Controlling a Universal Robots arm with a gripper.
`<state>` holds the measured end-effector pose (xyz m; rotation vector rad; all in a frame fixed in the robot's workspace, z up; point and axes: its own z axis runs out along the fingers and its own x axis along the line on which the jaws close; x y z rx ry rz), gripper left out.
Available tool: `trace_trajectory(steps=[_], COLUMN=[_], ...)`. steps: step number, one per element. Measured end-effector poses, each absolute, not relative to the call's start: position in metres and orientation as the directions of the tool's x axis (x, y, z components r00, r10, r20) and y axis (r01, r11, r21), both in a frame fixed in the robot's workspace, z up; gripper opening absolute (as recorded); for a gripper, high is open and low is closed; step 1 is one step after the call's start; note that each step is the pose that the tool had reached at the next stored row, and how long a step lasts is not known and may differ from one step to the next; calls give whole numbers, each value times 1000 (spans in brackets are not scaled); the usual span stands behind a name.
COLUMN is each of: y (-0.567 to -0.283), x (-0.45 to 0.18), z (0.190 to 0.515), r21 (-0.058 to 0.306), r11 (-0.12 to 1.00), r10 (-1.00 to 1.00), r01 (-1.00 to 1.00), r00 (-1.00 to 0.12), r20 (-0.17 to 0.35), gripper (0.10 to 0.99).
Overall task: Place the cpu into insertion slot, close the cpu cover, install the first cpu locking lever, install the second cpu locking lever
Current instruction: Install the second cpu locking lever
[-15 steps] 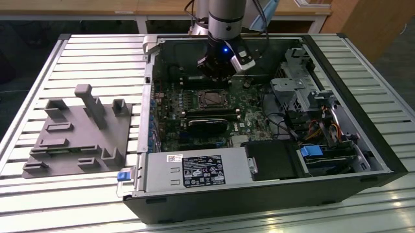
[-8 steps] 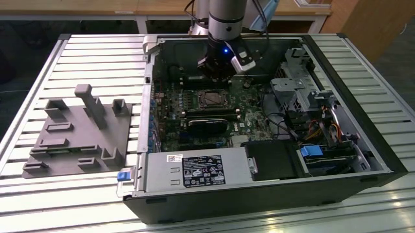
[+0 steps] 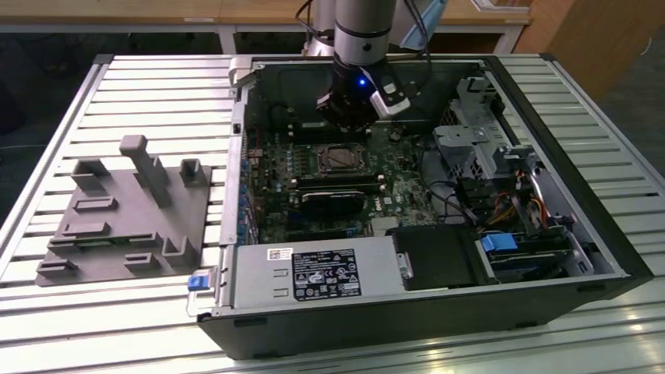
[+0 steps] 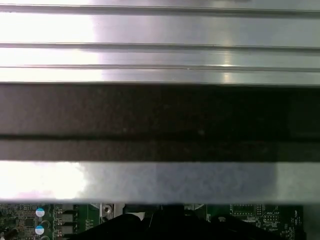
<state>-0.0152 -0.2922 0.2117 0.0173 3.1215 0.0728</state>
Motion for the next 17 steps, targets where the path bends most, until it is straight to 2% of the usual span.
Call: trace_trajectory(steps=[17], y=[-297], x=[-15], z=[216], r21=[47], r11=[999], r10=[12], r01=[11], r00=[-1000], r20=[-19], gripper=[106])
